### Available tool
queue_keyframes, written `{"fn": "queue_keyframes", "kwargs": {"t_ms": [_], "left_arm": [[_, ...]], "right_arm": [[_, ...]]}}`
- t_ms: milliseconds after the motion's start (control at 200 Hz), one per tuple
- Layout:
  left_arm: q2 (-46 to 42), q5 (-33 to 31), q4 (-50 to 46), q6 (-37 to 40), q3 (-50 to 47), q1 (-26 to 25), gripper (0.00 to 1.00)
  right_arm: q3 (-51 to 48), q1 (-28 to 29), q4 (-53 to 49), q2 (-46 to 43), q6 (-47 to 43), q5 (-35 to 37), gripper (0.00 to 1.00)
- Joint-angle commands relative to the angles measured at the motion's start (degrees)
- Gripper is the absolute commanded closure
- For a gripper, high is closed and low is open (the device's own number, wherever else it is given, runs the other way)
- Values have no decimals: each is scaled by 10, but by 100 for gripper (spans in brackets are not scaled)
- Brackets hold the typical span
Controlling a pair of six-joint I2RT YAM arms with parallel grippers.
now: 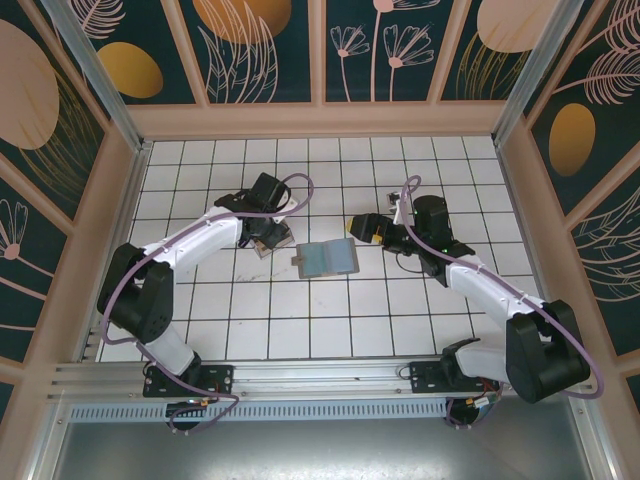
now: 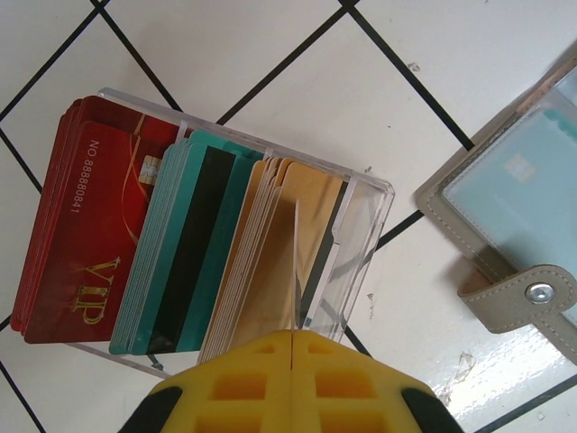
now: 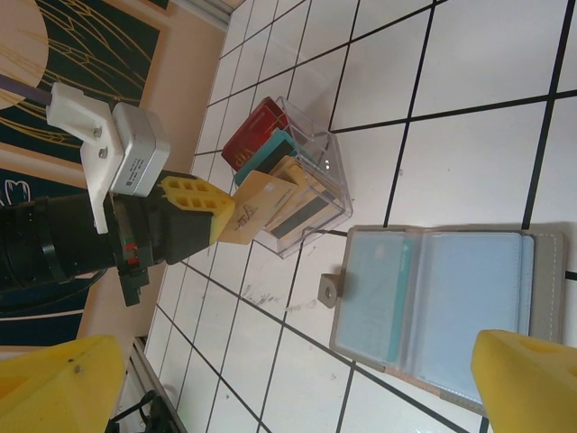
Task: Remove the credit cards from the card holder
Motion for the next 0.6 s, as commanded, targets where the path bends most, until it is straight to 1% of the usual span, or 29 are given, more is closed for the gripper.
{"fn": "queue_keyframes", "kwargs": {"t_ms": [0, 315, 370, 420, 596], "left_arm": [[11, -9, 10, 16, -7, -1, 100], [24, -20, -4, 26, 25, -2, 100], [25, -15, -10, 27, 31, -2, 100], [43, -9, -13, 28, 36, -1, 100], [46, -3, -32, 39, 59, -3, 100]], "right_arm": [[-8, -6, 14, 0, 0, -9, 1], [-12, -6, 21, 2, 3, -9, 1], [-12, -7, 20, 3, 3, -9, 1], [-12, -6, 20, 3, 3, -9, 1], [-12, -7, 20, 4, 2, -9, 1]]}}
